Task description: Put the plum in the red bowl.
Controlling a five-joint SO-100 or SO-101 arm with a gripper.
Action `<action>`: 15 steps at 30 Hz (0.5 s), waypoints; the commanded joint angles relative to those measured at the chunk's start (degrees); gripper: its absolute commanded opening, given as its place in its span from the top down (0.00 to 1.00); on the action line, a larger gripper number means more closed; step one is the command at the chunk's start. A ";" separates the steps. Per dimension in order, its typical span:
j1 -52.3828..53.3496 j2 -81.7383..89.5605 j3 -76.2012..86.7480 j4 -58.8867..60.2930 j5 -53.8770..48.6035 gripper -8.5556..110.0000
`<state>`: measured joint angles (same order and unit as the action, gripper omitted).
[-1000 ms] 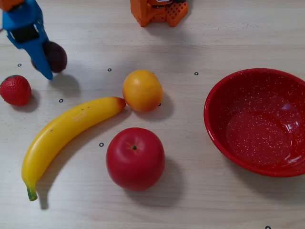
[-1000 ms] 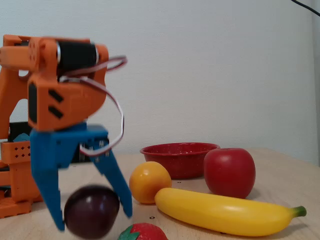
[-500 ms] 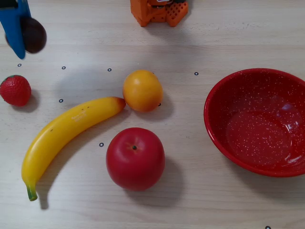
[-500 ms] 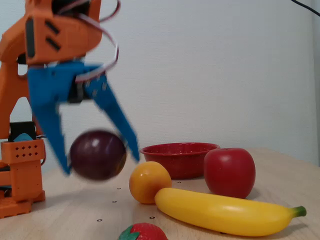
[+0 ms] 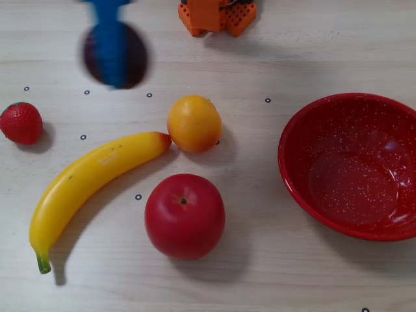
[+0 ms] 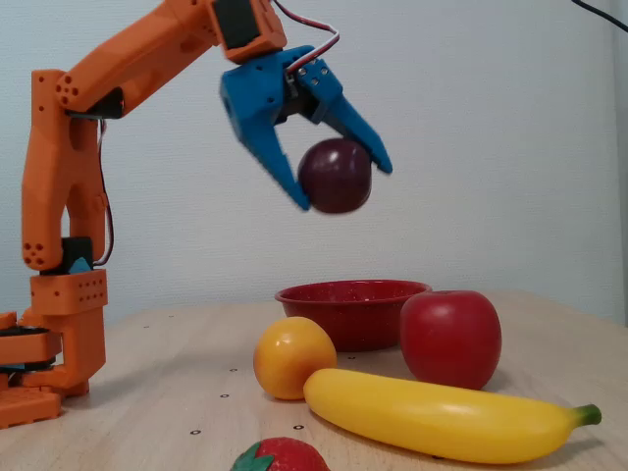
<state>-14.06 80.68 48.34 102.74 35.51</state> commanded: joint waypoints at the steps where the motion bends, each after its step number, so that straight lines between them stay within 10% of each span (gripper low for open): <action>1: 8.35 7.82 -5.10 8.70 -6.94 0.93; 15: 39.02 -3.43 -13.18 4.48 -23.99 0.93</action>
<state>24.08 77.43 39.02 102.92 13.01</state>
